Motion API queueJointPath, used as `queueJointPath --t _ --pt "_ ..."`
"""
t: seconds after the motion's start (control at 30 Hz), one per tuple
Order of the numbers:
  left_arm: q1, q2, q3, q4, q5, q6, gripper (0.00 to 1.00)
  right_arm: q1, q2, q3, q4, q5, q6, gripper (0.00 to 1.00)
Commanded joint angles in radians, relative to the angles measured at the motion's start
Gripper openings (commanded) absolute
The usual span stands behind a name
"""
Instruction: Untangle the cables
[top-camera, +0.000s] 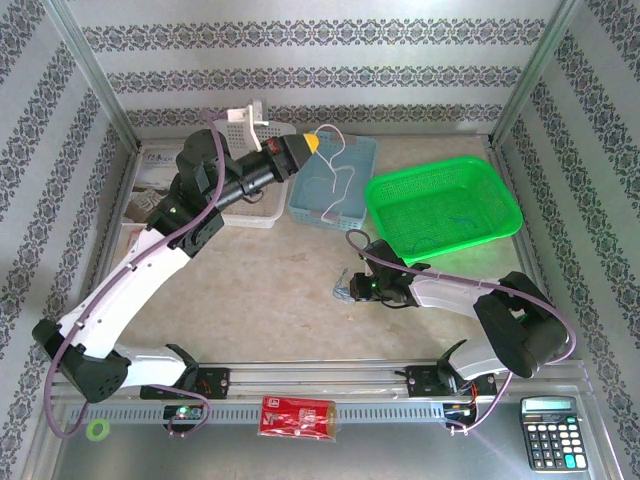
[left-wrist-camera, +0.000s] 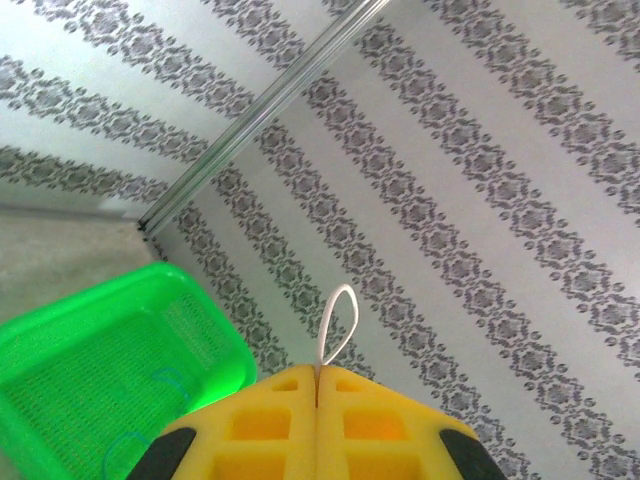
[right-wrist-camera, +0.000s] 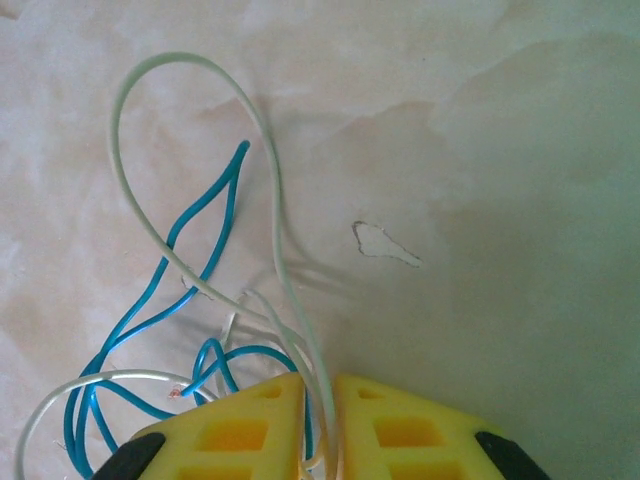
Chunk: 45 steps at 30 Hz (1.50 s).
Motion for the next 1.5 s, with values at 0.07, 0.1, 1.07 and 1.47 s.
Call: queueJointPath --t 0.07,0.1,1.07,1.47 --pt "0.034 0.050 0.068 0.000 0.031 0.040 0.00 0.000 -0.012 0.007 -0.004 -0.006 0.008 0.23" --pt "0.041 0.062 0.072 0.008 0.038 0.036 0.00 -0.001 -0.022 0.010 -0.009 -0.009 0.008 0.25" --pt "0.148 0.707 0.391 -0.045 -0.031 0.322 0.29 -0.070 -0.389 0.075 -0.211 0.021 0.029 0.51" --pt "0.144 0.629 0.385 -0.099 -0.009 0.370 1.00 -0.106 -0.422 0.065 -0.234 0.001 0.019 0.51"
